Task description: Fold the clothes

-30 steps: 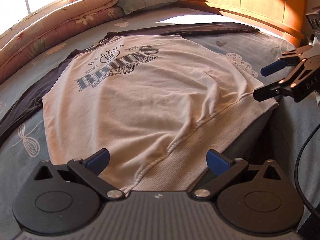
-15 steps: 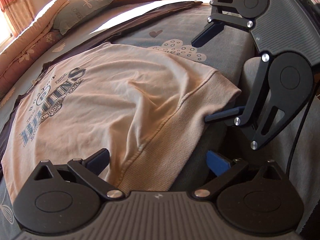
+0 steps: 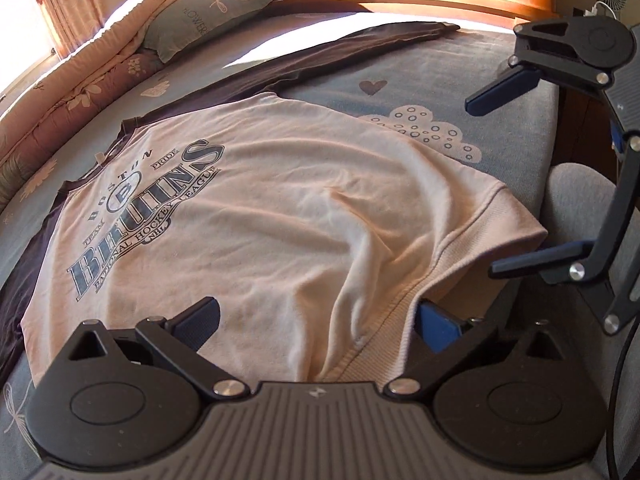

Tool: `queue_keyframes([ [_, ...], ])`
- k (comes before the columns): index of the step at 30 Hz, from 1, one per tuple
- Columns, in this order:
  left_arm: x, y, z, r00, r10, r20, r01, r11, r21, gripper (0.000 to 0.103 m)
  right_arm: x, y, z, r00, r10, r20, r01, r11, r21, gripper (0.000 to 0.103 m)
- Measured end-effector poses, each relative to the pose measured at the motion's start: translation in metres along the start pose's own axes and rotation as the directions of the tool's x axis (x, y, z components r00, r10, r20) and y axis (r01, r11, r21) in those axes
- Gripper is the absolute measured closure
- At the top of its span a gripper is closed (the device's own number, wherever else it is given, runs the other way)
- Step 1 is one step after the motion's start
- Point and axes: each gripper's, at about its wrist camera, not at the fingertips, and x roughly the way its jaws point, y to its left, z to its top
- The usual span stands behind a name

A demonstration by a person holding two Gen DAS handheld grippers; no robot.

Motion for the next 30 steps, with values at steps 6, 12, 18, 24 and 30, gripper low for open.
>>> queue_keyframes([
  [6,0.007,0.027,0.007,1.0,0.001,-0.007,-0.002,0.994,-0.107,0.001,-0.006,0.007,0.01,0.946,0.322,0.029,-0.323,0.945,0.047,0.0],
  [12,0.004,0.034,0.003,1.0,0.003,-0.009,-0.004,0.987,-0.159,0.001,0.02,0.024,0.009,0.92,0.388,-0.052,-0.386,0.921,0.048,0.0],
  [18,-0.024,0.021,-0.014,0.997,-0.055,0.062,0.061,0.993,-0.101,0.001,0.02,0.023,0.001,0.927,0.37,-0.06,-0.364,0.927,0.094,0.0],
  [24,-0.024,-0.008,-0.032,0.999,-0.029,0.038,0.025,0.995,0.095,0.001,0.005,0.008,-0.008,0.976,0.206,-0.076,-0.205,0.978,0.022,0.0],
  [30,-0.018,0.001,-0.039,0.999,-0.045,0.017,0.045,0.999,0.001,0.001,0.027,0.01,0.0,0.986,0.142,-0.09,-0.151,0.983,-0.103,0.0],
])
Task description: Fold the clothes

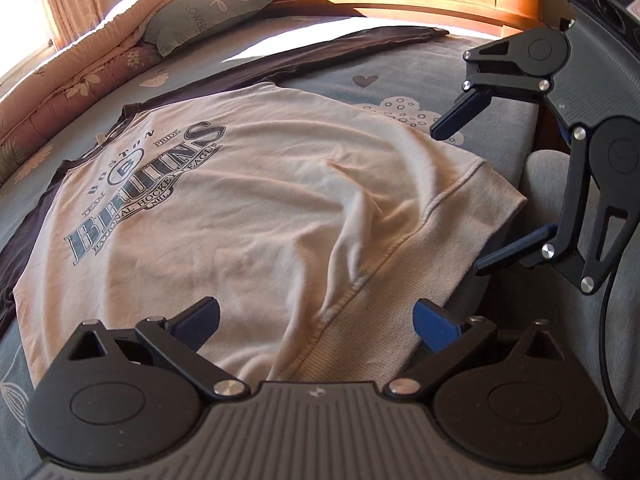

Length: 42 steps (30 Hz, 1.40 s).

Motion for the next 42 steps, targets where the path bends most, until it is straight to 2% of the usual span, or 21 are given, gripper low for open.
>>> queue_keyframes([
  [1,0.001,0.0,-0.001,1.0,0.004,-0.007,-0.004,1.0,0.002,0.001,0.006,0.003,0.0,1.0,-0.007,-0.012,0.007,0.999,-0.035,0.0],
  [4,0.004,0.002,-0.006,1.0,0.009,-0.027,-0.009,1.0,-0.005,0.001,0.018,0.011,-0.002,0.998,0.041,-0.037,-0.044,0.996,-0.082,0.0],
  [5,0.004,0.003,-0.008,1.0,0.001,-0.026,-0.002,1.0,-0.016,0.001,0.024,0.013,-0.003,0.996,0.043,-0.084,-0.05,0.995,-0.091,0.0],
  [6,0.003,0.004,-0.009,1.0,-0.002,-0.025,0.001,1.0,-0.026,0.001,0.033,0.022,-0.008,0.991,-0.015,-0.131,-0.006,0.987,-0.161,0.0],
  [8,0.002,0.006,-0.01,1.0,-0.005,-0.021,0.004,0.999,-0.043,0.001,0.051,0.038,-0.018,0.967,-0.141,-0.212,0.071,0.949,-0.306,0.0],
  [9,0.002,0.006,-0.011,1.0,-0.005,-0.022,0.004,0.999,-0.045,0.001,0.054,0.047,-0.022,0.958,-0.191,-0.215,0.101,0.923,-0.37,0.0],
  [12,-0.002,0.004,-0.011,1.0,0.0,-0.014,0.0,0.999,-0.033,0.001,0.038,0.04,-0.013,0.976,-0.088,-0.2,0.027,0.957,-0.29,0.0],
  [15,-0.004,0.001,-0.01,1.0,-0.002,-0.007,0.002,1.0,-0.011,0.001,0.005,0.015,0.006,0.994,0.047,-0.103,-0.06,0.99,-0.131,0.0],
  [17,-0.005,-0.001,-0.009,1.0,-0.004,0.0,0.004,1.0,0.0,0.001,-0.009,0.009,0.013,0.998,0.036,-0.045,-0.042,0.991,-0.126,0.0],
  [19,-0.006,-0.004,-0.007,1.0,-0.009,0.008,0.009,1.0,0.011,0.001,-0.007,0.011,0.017,0.999,0.014,-0.049,-0.021,0.987,-0.156,0.0],
  [22,-0.008,-0.01,-0.004,1.0,-0.015,0.02,0.015,0.999,0.035,0.001,0.013,0.024,0.015,0.993,-0.07,-0.09,0.045,0.965,-0.26,0.0],
  [24,-0.009,-0.015,-0.001,0.999,-0.021,0.029,0.019,0.998,0.063,0.001,0.013,0.025,0.016,0.995,-0.056,-0.086,0.031,0.965,-0.262,0.0],
  [28,-0.003,-0.026,0.005,0.999,-0.032,0.033,0.028,0.992,0.122,0.001,0.009,0.023,0.018,0.985,-0.165,-0.055,0.141,0.944,-0.298,0.0],
  [31,0.003,-0.031,0.01,0.999,-0.015,0.04,0.01,0.99,0.14,0.001,0.004,0.015,0.02,0.979,-0.202,-0.023,0.188,0.942,-0.279,0.0],
  [36,0.016,-0.027,0.018,0.997,0.064,0.041,-0.07,0.986,0.152,0.001,-0.007,0.005,0.021,0.972,-0.235,0.026,0.235,0.941,-0.243,0.0],
  [39,0.019,-0.019,0.023,0.996,0.08,0.037,-0.084,0.987,0.137,0.001,-0.015,0.007,0.02,0.978,-0.204,0.055,0.211,0.949,-0.233,0.001],
  [41,0.017,-0.011,0.026,0.997,0.068,0.042,-0.072,0.99,0.118,0.001,-0.024,0.011,0.02,0.987,-0.145,0.072,0.157,0.961,-0.227,0.007],
  [42,0.017,-0.006,0.028,0.997,0.065,0.04,-0.069,0.992,0.104,0.001,-0.028,0.013,0.021,0.991,-0.107,0.078,0.121,0.968,-0.221,0.017],
])
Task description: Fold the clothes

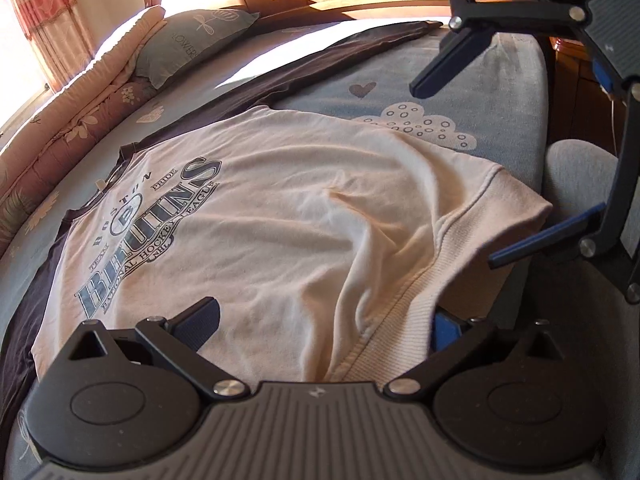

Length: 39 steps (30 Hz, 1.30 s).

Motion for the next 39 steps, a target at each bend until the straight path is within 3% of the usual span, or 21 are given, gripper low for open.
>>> queue_keyframes([
  [1,0.001,0.006,0.002,1.0,-0.001,-0.002,0.001,1.0,-0.019,0.001,-0.005,0.001,0.002,0.999,0.036,0.014,-0.036,0.999,0.008,0.028],
  [4,0.004,0.023,0.006,1.0,-0.01,-0.012,0.009,0.996,-0.092,0.001,-0.009,0.004,0.006,0.985,0.173,0.026,-0.174,0.984,0.032,0.042],
  [6,0.005,0.032,0.008,1.0,-0.012,-0.01,0.01,0.99,-0.138,0.001,0.0,0.011,0.007,0.978,0.21,0.005,-0.211,0.977,0.031,0.047],
  [10,0.005,0.035,0.008,1.0,-0.014,-0.014,0.012,0.987,-0.16,0.001,0.023,0.025,0.005,0.972,0.227,-0.061,-0.227,0.974,0.011,0.079],
  [18,0.008,0.036,0.007,1.0,-0.024,-0.016,0.021,0.986,-0.167,0.001,0.033,0.042,0.009,0.973,0.218,-0.072,-0.223,0.972,-0.073,0.081],
  [26,0.006,0.052,0.014,1.0,-0.023,-0.012,0.02,0.983,-0.181,0.001,0.042,0.041,0.02,0.957,0.284,-0.051,-0.286,0.957,-0.051,0.083],
  [28,0.005,0.053,0.014,1.0,-0.027,-0.01,0.025,0.981,-0.191,0.001,0.044,0.038,0.021,0.952,0.301,-0.055,-0.303,0.953,-0.029,0.098],
  [32,0.002,0.056,0.013,0.999,-0.038,-0.007,0.036,0.977,-0.212,0.001,0.038,0.031,0.02,0.932,0.352,-0.086,-0.355,0.935,-0.012,0.099],
  [35,-0.002,0.054,0.013,0.999,-0.045,-0.005,0.043,0.98,-0.193,0.001,0.032,0.026,0.016,0.887,0.445,-0.123,-0.448,0.894,0.006,0.102],
  [39,-0.011,0.052,0.005,0.998,-0.061,-0.005,0.059,0.979,-0.194,0.001,0.029,0.033,0.005,0.878,0.444,-0.175,-0.456,0.889,-0.032,0.102],
])
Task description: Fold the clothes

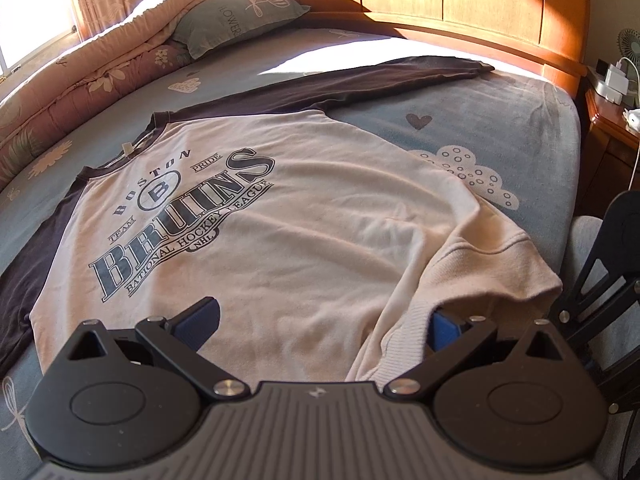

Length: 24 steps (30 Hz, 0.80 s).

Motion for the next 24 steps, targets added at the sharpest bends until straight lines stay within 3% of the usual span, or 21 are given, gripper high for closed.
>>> queue_keyframes([
  [3,-0.009,0.002,-0.017,0.999,-0.04,-0.01,0.04,0.999,-0.031,0.001,-0.014,-0.009,0.002,0.996,-0.02,0.084,0.014,0.997,0.073,0.097],
  [6,-0.012,0.006,-0.037,0.998,-0.032,-0.046,0.029,0.998,-0.058,0.001,-0.012,-0.017,0.007,0.991,-0.046,0.125,0.032,0.993,0.109,0.09],
  [7,-0.013,0.009,-0.041,0.998,-0.023,-0.053,0.019,0.997,-0.074,0.001,-0.009,-0.019,0.01,0.99,-0.052,0.134,0.036,0.993,0.116,0.083],
  [10,-0.021,0.02,-0.054,0.998,-0.003,-0.064,-0.005,0.992,-0.126,0.001,0.005,-0.011,0.025,0.989,-0.053,0.14,0.044,0.997,0.07,0.073],
  [13,-0.034,0.031,-0.063,0.999,0.012,-0.053,-0.021,0.984,-0.179,0.001,0.019,-0.003,0.042,0.989,-0.06,0.137,0.059,0.998,0.009,0.073],
  [16,-0.045,0.038,-0.07,0.999,0.025,-0.042,-0.033,0.976,-0.215,0.001,0.024,0.001,0.053,0.986,-0.049,0.161,0.052,0.999,-0.016,0.075],
  [17,-0.047,0.04,-0.073,0.999,0.024,-0.04,-0.033,0.973,-0.227,0.001,0.026,0.001,0.055,0.988,-0.036,0.149,0.039,0.999,-0.017,0.082],
  [18,-0.049,0.041,-0.076,0.999,0.024,-0.038,-0.032,0.972,-0.234,0.001,0.025,0.003,0.056,0.99,-0.017,0.14,0.021,0.999,-0.028,0.101],
  [22,-0.052,0.045,-0.089,0.997,0.046,-0.057,-0.059,0.966,-0.251,0.001,0.017,0.007,0.05,0.991,0.071,0.112,-0.069,0.997,-0.025,0.102],
  [24,-0.048,0.048,-0.1,0.993,0.06,-0.105,-0.086,0.963,-0.255,0.001,0.007,0.005,0.042,0.992,0.052,0.112,-0.052,0.999,0.001,0.101],
])
